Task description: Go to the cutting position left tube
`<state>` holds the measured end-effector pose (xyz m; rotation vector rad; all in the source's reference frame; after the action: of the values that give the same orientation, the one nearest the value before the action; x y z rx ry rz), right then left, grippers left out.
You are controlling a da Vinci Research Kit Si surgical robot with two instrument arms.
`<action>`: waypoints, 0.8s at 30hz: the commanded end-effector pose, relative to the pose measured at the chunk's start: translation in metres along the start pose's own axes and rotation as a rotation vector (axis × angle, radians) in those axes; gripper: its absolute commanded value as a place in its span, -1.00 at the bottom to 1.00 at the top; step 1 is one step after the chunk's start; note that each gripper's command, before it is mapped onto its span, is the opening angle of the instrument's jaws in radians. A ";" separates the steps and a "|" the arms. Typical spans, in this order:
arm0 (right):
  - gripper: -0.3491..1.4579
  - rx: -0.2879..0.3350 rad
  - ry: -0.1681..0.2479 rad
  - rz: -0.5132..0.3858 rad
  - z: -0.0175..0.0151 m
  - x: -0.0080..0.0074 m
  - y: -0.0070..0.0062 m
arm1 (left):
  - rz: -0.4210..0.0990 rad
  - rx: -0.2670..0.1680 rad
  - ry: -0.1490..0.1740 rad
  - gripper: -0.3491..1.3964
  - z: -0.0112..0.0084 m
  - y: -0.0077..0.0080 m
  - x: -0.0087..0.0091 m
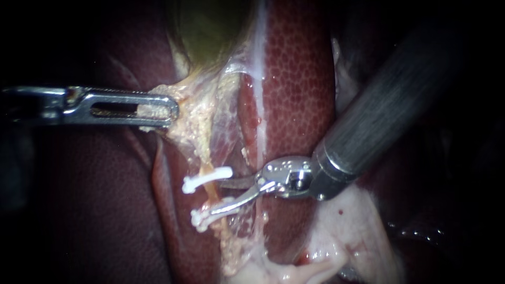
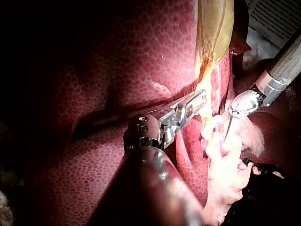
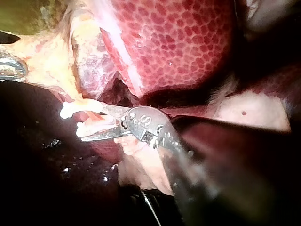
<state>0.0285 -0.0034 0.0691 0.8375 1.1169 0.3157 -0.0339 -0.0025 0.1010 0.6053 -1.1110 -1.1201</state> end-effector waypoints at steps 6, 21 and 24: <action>0.64 0.030 0.012 -0.003 0.0003 0.0005 -0.0007 | 0.000 0.000 0.000 -1.00 0.0000 0.0000 0.0000; 0.62 0.060 0.013 -0.010 0.0034 0.0007 -0.0006 | 0.000 -0.002 -0.001 -1.00 0.0004 0.0000 0.0000; 0.62 0.066 0.011 -0.014 0.0044 0.0008 -0.0004 | 0.000 -0.003 -0.002 -1.00 0.0005 -0.0001 0.0001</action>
<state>0.0329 -0.0051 0.0692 0.8876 1.1491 0.2706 -0.0344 -0.0026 0.1011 0.6028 -1.1113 -1.1216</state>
